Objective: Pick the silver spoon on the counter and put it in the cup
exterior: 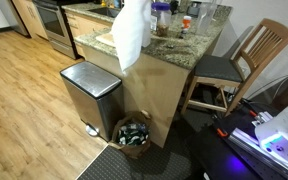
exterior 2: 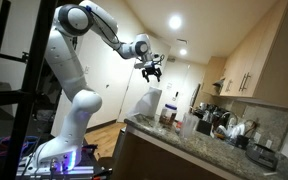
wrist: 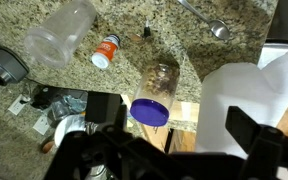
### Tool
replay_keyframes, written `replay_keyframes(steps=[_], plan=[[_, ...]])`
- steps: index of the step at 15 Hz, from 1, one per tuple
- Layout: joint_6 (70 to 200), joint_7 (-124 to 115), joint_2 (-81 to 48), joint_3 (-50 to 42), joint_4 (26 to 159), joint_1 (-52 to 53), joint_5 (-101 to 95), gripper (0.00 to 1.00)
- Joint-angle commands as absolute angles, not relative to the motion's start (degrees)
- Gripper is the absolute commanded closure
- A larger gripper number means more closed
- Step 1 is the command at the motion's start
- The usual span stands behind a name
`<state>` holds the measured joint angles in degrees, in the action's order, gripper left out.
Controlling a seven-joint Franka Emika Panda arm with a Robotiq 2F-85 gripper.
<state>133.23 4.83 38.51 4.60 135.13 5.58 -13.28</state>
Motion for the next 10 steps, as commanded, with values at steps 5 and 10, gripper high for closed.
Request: replay_keyframes(steps=[5, 10], plan=[[134.28, 17.82, 19.2, -0.29, 130.75, 10.44, -3.9, 0.0], [134.98, 23.48, 6.15, 0.58, 126.1, 9.09, -4.68, 0.0]])
